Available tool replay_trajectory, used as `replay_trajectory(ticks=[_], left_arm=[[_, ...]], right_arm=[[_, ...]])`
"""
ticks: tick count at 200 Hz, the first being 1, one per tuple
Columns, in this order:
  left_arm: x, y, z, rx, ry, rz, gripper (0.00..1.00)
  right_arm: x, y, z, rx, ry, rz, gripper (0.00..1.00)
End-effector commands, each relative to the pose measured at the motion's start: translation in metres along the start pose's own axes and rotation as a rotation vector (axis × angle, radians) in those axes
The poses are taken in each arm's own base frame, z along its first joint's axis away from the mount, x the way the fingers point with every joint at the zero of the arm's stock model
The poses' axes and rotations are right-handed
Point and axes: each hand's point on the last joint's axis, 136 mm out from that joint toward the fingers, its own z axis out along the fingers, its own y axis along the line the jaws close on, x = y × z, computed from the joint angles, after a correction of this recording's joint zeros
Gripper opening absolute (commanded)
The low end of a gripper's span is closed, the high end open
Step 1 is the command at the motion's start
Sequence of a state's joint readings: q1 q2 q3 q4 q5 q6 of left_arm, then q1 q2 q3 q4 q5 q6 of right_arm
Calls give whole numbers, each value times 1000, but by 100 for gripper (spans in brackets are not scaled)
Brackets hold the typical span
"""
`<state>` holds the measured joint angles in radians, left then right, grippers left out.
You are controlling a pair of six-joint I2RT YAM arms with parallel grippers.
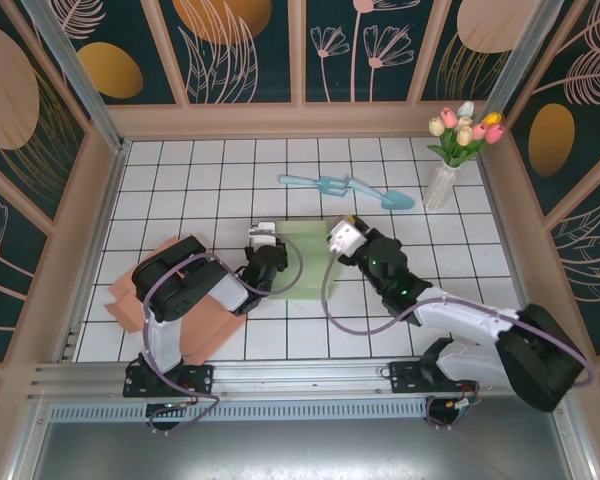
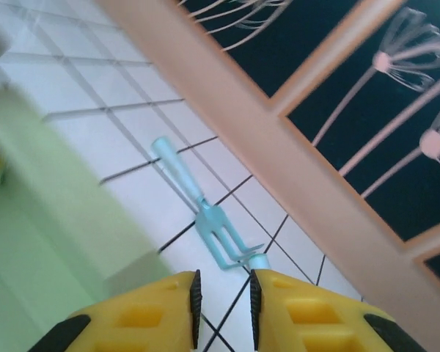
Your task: Fold the paper box
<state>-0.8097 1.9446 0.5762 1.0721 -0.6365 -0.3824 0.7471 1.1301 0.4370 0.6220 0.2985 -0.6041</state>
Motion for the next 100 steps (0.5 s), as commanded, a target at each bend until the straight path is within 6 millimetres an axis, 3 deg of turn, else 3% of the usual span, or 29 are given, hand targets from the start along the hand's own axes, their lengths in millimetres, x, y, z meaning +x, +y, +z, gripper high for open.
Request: replay_trajectory(ticks=[1,36,100], left_arm=[[1,2,-7,27,29,-76,0],[9,4,-12,17,105,-142,0],[23,-4,-4,8,187,-183,0]], right_arm=[[-9,-26,-2,36,66,576,26],[-22,-7,-1,-84,107,908,29],[-43,30,13,-258,95,1068,35]])
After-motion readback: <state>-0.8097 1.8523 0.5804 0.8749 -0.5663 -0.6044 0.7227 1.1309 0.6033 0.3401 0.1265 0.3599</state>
